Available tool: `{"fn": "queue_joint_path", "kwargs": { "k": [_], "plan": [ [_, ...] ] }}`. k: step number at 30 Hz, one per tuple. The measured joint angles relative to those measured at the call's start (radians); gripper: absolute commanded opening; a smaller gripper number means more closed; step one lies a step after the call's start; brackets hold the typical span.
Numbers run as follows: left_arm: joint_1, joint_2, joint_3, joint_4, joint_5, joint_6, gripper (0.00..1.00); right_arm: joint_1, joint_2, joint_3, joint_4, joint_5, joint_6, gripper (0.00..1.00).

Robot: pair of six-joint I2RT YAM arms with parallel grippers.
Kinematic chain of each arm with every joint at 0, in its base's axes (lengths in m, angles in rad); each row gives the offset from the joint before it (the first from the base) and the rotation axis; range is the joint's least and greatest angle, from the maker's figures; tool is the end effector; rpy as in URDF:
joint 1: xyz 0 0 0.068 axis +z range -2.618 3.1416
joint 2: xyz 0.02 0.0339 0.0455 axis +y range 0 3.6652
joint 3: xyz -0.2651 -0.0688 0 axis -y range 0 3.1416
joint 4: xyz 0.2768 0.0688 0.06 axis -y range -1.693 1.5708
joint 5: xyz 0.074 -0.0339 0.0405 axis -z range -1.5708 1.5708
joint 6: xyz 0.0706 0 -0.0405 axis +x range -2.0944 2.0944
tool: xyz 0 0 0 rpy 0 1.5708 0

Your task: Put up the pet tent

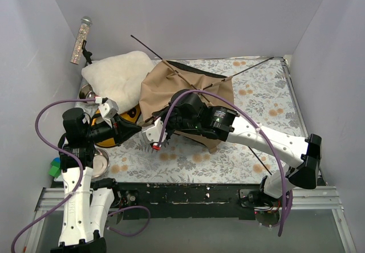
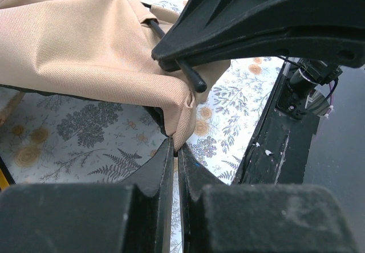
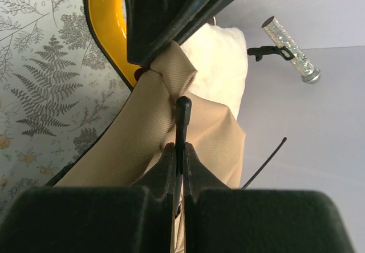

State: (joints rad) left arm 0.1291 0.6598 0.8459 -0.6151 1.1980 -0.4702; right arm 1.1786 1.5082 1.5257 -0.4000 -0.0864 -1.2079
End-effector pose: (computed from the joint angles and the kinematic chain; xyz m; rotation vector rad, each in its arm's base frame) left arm 0.1693 -0.0443 0.3447 0.2217 1.9441 -1.4010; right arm 0.1522 0.3840 0.3890 -1.8351 0.6664 0.0650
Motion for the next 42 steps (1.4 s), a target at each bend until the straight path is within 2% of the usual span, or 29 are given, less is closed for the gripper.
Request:
{"fn": "queue_joint_path", "kwargs": {
  "k": [42],
  "plan": [
    [0.000,-0.014,-0.010,-0.034,0.034,0.126,0.00,0.008,0.099,0.120,-0.102,0.016,0.027,0.01]
  ]
}}
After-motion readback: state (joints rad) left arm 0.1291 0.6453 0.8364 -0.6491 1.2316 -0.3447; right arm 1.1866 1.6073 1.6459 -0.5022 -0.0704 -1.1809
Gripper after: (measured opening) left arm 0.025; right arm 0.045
